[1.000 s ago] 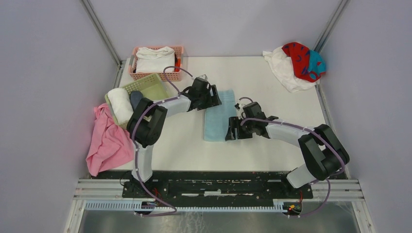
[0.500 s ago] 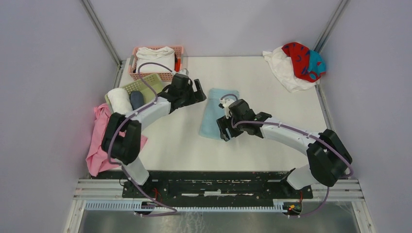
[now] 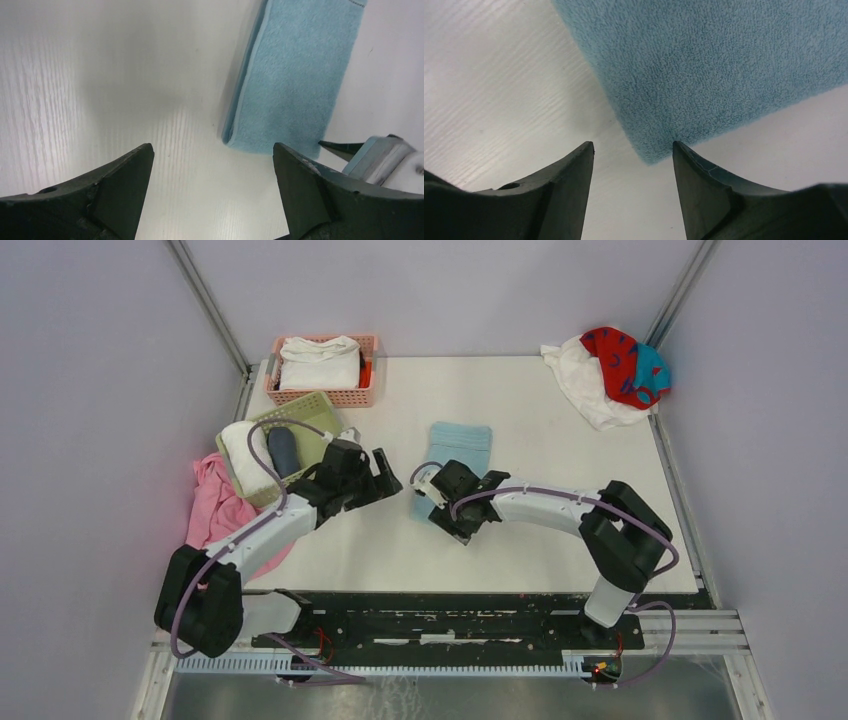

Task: Roll the towels
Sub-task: Roll the towel at the center of the board.

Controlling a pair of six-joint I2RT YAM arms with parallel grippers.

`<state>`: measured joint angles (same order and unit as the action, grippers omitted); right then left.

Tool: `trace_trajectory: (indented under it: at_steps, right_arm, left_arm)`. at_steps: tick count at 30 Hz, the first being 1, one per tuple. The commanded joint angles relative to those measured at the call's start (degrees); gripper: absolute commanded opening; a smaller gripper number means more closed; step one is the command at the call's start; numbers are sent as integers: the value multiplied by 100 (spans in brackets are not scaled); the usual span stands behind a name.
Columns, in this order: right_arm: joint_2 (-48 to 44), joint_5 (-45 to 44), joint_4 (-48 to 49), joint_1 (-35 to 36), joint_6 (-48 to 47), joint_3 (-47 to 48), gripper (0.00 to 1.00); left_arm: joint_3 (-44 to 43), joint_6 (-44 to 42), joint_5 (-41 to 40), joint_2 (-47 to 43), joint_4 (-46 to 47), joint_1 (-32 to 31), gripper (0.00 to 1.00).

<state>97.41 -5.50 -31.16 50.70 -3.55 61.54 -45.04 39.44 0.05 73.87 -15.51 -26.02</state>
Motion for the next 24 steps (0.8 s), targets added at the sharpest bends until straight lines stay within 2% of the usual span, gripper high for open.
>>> trace_trajectory:
  at_steps: [1,8,14,19,21,24]
  right_arm:
    - [242,-386,-7,19,-349,308,66]
    - [823,-174,138,27,-347,285,58]
    - [789,494,162,43,58,371,32]
    - [751,890,659,46,805,404,13]
    - [780,1029,888,46,1212,427,8]
    - [812,1308,1177,46,1590,426,5]
  left_arm:
    - [610,630,-64,-513,268,19,95]
    - [1140,1272,177,-637,608,24,95]
    - [1371,1963,270,-516,643,20,95]
    - [1585,2775,390,-472,850,6,94]
    - [1612,3017,441,-418,976,-30,94]
    - [1590,3338,409,-277,1149,-164,92]
